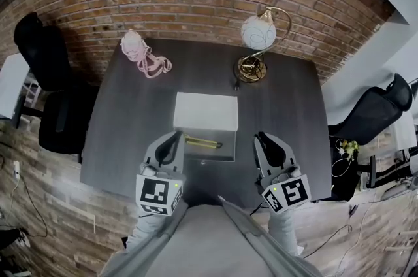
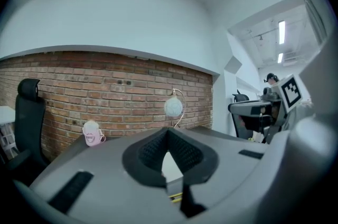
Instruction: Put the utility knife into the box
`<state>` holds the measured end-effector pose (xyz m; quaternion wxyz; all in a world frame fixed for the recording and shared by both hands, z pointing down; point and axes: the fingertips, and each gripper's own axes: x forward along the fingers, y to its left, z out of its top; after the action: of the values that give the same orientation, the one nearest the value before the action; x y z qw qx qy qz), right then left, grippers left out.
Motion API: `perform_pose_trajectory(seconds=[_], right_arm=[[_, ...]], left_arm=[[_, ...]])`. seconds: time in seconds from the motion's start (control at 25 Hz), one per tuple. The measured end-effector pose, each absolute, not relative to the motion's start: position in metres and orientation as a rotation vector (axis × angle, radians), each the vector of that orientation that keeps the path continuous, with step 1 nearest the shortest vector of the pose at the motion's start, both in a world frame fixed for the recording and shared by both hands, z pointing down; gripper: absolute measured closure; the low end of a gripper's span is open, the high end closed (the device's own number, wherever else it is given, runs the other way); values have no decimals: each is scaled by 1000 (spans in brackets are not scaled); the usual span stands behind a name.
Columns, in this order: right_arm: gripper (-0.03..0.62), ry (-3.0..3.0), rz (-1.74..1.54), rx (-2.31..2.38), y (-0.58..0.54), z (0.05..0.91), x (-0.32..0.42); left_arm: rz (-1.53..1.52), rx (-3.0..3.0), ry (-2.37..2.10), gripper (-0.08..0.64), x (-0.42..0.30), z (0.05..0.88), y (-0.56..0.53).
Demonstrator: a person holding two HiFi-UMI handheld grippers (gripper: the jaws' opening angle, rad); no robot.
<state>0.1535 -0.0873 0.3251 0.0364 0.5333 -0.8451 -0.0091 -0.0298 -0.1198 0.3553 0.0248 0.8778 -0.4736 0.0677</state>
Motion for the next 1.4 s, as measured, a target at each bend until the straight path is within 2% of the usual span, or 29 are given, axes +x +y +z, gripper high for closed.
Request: perform_pose_trajectory(seconds=[0.4,1.4], right_arm=[[575,-2569,-11,1729,-80,325,165],[575,-2587,66,1679,-98,345,156]], left_arm=[[222,2708,-1431,540,-22,362,-122],[252,2667,-1446,540,-26,375,-133]])
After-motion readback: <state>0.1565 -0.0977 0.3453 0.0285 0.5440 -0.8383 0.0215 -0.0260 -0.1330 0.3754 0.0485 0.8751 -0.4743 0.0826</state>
